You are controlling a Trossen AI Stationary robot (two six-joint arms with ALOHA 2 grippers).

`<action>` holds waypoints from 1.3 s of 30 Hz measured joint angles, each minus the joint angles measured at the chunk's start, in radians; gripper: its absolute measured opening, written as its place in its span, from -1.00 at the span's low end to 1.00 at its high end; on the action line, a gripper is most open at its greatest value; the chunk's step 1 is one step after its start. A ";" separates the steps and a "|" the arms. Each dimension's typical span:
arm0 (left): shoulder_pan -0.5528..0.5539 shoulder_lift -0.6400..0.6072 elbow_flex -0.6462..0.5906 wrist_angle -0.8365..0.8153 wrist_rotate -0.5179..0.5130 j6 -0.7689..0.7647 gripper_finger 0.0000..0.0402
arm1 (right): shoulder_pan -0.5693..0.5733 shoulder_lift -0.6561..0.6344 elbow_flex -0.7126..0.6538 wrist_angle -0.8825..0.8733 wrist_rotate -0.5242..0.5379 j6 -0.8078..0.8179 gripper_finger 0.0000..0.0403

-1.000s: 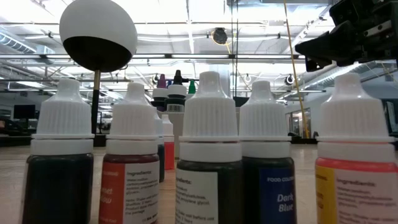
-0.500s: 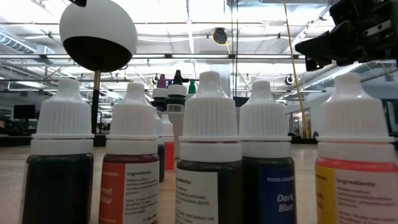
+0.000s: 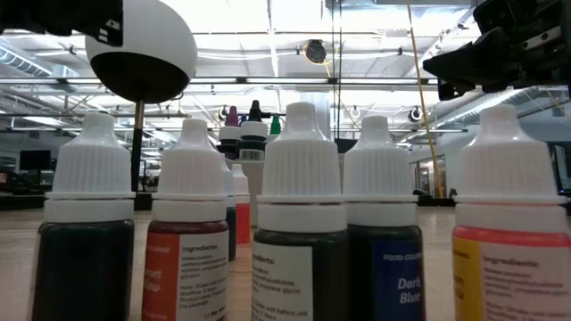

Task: Pick & Place food coloring
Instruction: Put the small green food coloring bottle into the gray bin

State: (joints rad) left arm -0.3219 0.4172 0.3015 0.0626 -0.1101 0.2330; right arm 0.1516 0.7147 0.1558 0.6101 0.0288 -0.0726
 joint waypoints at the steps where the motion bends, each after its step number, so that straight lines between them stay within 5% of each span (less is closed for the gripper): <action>1: -0.001 -0.012 -0.013 0.000 -0.001 -0.003 -0.99 | 0.000 0.000 0.000 0.000 0.000 0.000 -1.00; 23: 0.000 -0.130 -0.275 0.138 -0.090 -0.080 -0.97 | 0.004 0.012 0.051 -0.008 -0.003 -0.107 -1.00; 29: 0.000 -0.130 -0.275 0.084 -0.094 -0.184 -0.97 | 0.063 0.154 0.276 -0.252 0.001 -0.063 -1.00; 39: 0.000 -0.130 -0.275 0.114 -0.119 -0.168 -0.96 | 0.161 0.645 0.832 -0.689 -0.005 0.031 -1.00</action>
State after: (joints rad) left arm -0.3218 0.2874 0.0261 0.1762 -0.2291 0.0648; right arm 0.3129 1.3593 0.9883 -0.0791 0.0235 -0.0417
